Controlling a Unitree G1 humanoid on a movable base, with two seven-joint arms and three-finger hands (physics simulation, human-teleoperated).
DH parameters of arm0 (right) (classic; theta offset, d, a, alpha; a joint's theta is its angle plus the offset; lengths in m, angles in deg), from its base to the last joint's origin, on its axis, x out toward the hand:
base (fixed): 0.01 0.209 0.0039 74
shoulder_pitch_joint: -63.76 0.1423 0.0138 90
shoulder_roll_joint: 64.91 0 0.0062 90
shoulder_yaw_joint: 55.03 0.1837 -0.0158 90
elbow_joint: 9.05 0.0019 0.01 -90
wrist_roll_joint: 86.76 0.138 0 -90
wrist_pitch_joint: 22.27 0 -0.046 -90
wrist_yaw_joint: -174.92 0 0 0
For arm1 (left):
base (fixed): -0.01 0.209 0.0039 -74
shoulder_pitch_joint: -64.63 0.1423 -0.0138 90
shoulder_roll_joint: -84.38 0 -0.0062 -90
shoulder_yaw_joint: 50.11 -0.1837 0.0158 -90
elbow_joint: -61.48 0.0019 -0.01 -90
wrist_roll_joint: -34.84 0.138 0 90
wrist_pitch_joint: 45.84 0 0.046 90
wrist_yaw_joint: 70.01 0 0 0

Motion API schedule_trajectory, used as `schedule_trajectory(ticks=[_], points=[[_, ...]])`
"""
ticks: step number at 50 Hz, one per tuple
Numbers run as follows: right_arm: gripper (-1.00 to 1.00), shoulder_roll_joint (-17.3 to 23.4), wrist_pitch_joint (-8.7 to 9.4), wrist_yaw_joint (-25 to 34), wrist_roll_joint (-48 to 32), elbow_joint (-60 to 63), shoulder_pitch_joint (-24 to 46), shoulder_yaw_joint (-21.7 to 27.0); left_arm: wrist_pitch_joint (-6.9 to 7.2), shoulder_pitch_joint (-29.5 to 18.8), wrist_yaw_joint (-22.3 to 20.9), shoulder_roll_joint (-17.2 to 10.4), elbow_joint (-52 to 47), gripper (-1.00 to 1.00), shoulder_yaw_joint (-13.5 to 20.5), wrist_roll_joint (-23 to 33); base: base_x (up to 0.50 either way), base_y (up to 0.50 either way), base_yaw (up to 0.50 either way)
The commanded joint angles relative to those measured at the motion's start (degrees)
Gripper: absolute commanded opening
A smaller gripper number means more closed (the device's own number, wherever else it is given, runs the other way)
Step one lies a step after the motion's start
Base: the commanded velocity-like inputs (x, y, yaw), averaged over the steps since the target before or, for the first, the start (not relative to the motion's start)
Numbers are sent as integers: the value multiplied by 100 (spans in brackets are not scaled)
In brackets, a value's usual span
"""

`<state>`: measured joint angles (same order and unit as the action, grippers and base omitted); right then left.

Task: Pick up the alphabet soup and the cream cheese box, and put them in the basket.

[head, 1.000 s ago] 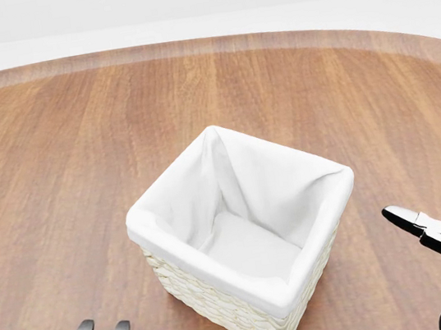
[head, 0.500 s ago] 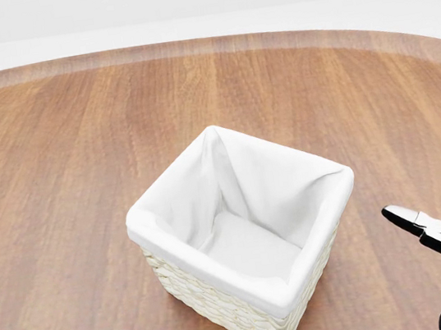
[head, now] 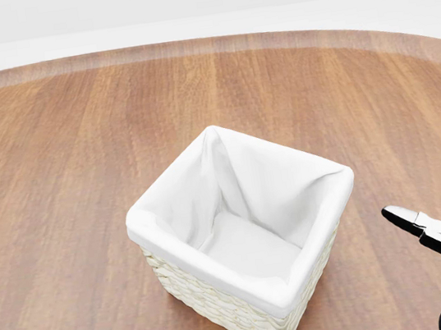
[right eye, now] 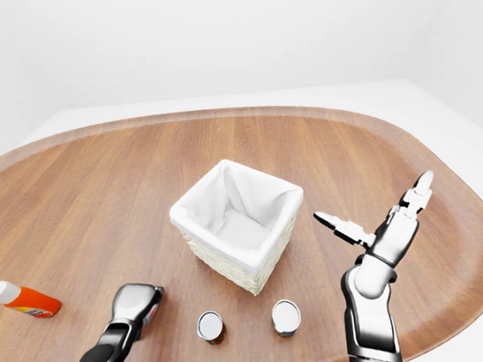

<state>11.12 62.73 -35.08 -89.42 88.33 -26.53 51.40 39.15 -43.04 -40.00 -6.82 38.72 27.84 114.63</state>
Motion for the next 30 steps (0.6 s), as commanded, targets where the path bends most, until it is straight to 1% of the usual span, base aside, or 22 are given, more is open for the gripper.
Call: schedule_trajectory(ticks=[1,5,6,9,10,11,14,16,17,22,27,30], points=[[100,0,0,0,3,14,4,0,0,1733,0,-318,-1399,-100,327,139,0,0,0],[100,9,0,0,12,-33,13,5,0,2104,0,-406,-2250,-100,628,115,0,0,0],[100,8,0,0,7,-29,13,2,0,2311,0,-435,-2683,-100,743,68,0,0,0],[100,4,0,0,8,27,5,0,0,2606,0,-437,-3365,-100,1012,76,0,0,0],[100,3,0,0,6,36,2,0,0,2755,0,-423,-3696,-100,1110,91,0,0,0],[100,1,0,0,4,31,5,0,0,2969,0,-419,-4227,-100,1264,26,0,0,0],[100,3,0,0,6,-23,11,3,0,3181,0,-307,-4817,-100,1617,-81,0,0,0],[100,4,0,0,0,-31,9,-3,0,3289,-207,-213,-5157,-100,1813,-84,0,0,0],[100,2,0,0,6,-13,2,-2,0,3375,-393,-153,-5424,-100,1908,-65,0,0,0],[100,2,0,0,3,-32,5,-5,0,3475,-650,60,-5828,-100,2193,20,0,0,0],[100,5,0,0,10,-47,7,-2,0,3500,-791,158,-6016,-100,2351,63,0,0,0],[100,0,0,0,2,0,-4,-7,0,3537,-964,207,-6188,-100,2448,25,0,0,0]])
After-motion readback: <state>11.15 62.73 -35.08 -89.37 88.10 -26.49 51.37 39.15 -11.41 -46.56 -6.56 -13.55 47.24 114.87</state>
